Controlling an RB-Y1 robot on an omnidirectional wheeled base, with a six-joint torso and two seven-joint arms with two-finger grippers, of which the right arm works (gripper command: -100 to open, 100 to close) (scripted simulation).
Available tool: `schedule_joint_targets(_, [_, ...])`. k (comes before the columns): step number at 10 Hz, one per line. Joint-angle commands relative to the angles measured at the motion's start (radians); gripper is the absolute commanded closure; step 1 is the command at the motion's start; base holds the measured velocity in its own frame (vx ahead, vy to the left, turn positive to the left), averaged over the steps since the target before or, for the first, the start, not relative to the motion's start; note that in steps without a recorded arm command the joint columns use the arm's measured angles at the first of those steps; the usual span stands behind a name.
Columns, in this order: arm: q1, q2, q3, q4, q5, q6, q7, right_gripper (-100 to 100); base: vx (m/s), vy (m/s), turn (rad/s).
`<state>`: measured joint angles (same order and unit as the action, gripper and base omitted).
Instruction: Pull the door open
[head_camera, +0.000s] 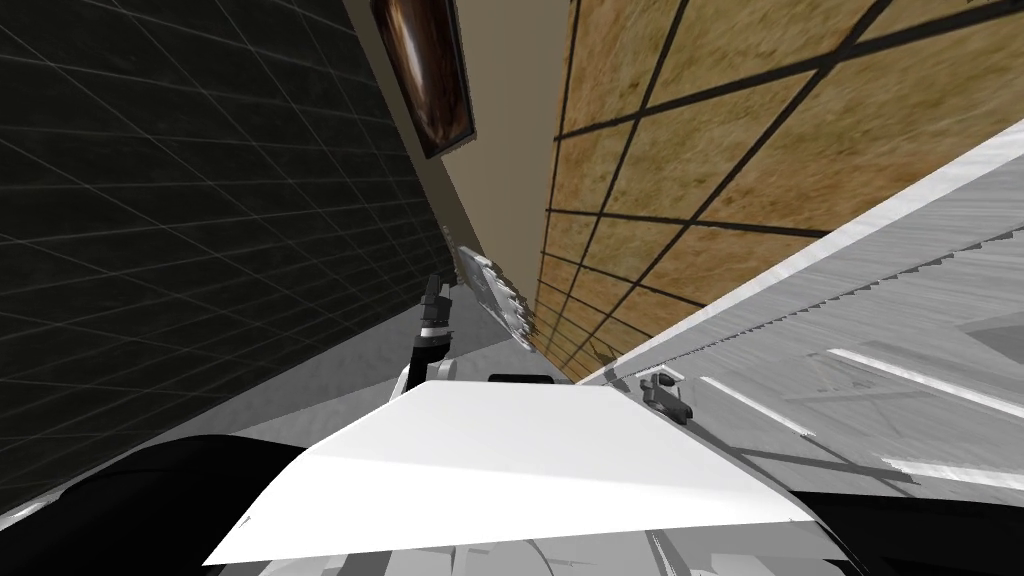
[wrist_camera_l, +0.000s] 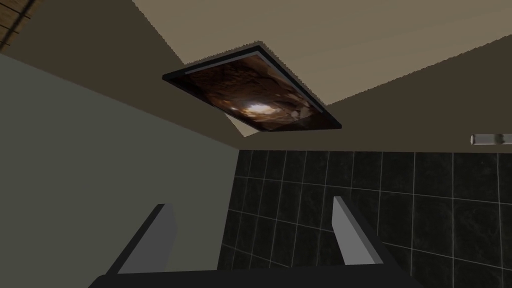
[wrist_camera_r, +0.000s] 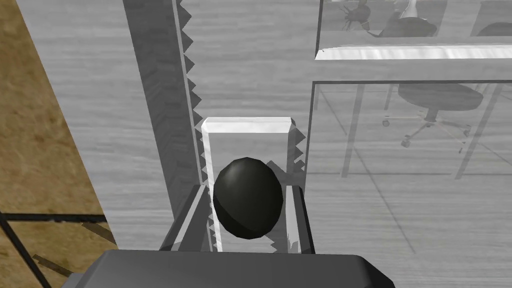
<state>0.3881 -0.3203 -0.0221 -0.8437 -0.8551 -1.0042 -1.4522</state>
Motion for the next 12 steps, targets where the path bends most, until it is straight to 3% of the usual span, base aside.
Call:
schedule_joint_targets(1, [-0.005,0.003,0.005,-0.002,0.002,0.002,0.000,100,-0.013,-0.010,0.017])
schedule_joint_targets(6, [0.006,-0.006,0.019,-0.009,0.013,-0.006,-0.010,100,-0.055,0.025,0.013])
schedule_joint_targets(12, [0.036,-0.038,0.098,-0.045,0.069,-0.030,-0.058,100,-0.204,0.048,0.064])
